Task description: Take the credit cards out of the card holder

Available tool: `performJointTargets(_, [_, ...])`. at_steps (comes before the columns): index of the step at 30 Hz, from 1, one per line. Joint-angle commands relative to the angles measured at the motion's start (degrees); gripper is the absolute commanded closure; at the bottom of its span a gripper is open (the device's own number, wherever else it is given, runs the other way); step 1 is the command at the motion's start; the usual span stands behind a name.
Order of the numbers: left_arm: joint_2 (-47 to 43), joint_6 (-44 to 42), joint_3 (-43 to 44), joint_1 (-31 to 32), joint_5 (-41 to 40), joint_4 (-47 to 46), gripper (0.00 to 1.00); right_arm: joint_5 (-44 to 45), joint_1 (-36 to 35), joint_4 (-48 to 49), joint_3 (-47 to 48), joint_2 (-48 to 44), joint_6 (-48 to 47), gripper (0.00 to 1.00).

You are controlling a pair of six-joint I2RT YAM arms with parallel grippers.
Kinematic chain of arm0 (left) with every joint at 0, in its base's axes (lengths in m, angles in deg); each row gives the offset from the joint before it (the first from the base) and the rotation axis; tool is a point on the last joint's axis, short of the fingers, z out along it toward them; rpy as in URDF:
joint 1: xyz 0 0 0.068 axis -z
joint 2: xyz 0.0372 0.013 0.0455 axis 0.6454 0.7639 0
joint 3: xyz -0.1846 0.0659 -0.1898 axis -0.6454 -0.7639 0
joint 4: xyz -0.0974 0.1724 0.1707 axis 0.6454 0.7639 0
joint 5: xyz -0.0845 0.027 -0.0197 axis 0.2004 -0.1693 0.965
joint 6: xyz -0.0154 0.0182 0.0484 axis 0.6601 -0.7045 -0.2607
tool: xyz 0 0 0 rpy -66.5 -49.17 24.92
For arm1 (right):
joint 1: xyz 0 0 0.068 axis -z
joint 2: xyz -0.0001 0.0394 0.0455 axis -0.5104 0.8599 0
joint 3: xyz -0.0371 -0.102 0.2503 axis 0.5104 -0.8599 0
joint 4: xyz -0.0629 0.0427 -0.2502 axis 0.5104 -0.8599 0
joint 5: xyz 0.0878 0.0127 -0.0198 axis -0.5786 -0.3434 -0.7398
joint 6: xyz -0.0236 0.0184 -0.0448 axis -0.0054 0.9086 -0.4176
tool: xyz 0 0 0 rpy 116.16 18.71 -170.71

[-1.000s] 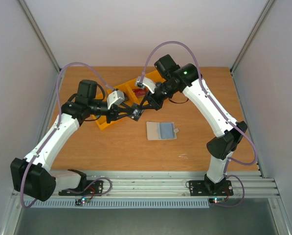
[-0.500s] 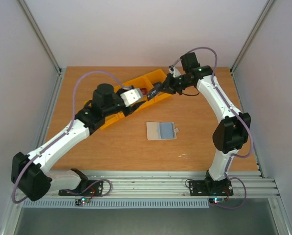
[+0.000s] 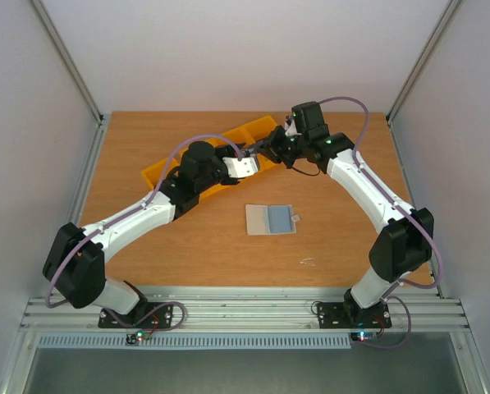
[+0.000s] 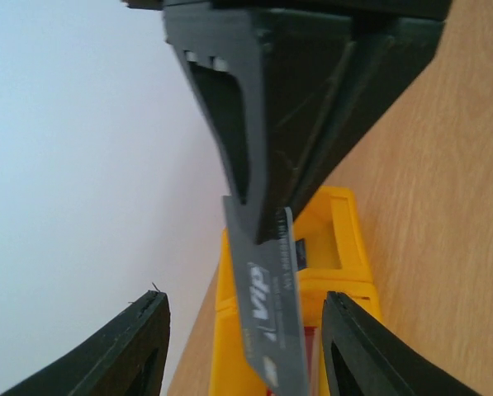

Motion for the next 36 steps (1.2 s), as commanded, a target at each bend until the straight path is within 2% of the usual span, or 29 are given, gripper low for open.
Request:
performJointTargets(1, [-0.46,2.62,2.09,0.37,2.76,1.47,0.48,3.48,-0.90,2.49,1.19,-1.37,2.59,0.99])
performJointTargets(4, [0.02,4.26,2.30,0.44,1.93,2.16,0.49,3.40,-1.09,2.37,1.71,-1.37,2.02,0.99])
performJointTargets(11, [1.93,2.26,4.01,0.11,-2.75,1.65,0.65,1.62,-1.90,0.93,5.15,0.64,-0.02,0.99])
performJointTargets(17, [3.13,0.25,4.36,-0.28,-3.76,2.05,0.68,0.47,-1.93,1.56,5.42,0.97,-0.04,0.99])
performJointTargets(22, [3.94,-2.65,5.01,-1.26,-4.62,-1.23,0.83,-0.36,-1.98,2.08,5.25,1.10,-0.24,0.99])
performJointTargets(25, [4.58,-3.25,5.29,-1.47,-4.62,-1.03,0.87,-1.39,-1.98,2.70,5.33,1.48,-0.08,0.99])
performJointTargets(28, [4.83,-3.44,5.10,-1.60,-4.88,-2.07,0.99,-1.50,-1.98,2.76,4.97,1.42,0.02,0.99])
performJointTargets(32, [4.32,-3.46,4.74,-1.62,-4.86,-2.21,1.00,-2.42,-1.97,3.52,4.93,1.94,0.21,0.99])
performJointTargets(33, [4.21,-3.28,4.62,-1.63,-4.82,-1.81,1.00,-2.58,-1.94,3.58,5.04,2.23,0.19,0.97])
performJointTargets(34, [4.05,-2.91,4.45,-1.62,-4.84,-1.31,1.00,-2.56,-1.93,3.57,5.19,2.42,-0.04,0.88])
performJointTargets(36, [3.60,-2.41,4.02,-1.73,-4.89,0.53,1.00,-1.87,-1.62,2.74,5.83,2.38,-1.24,0.62])
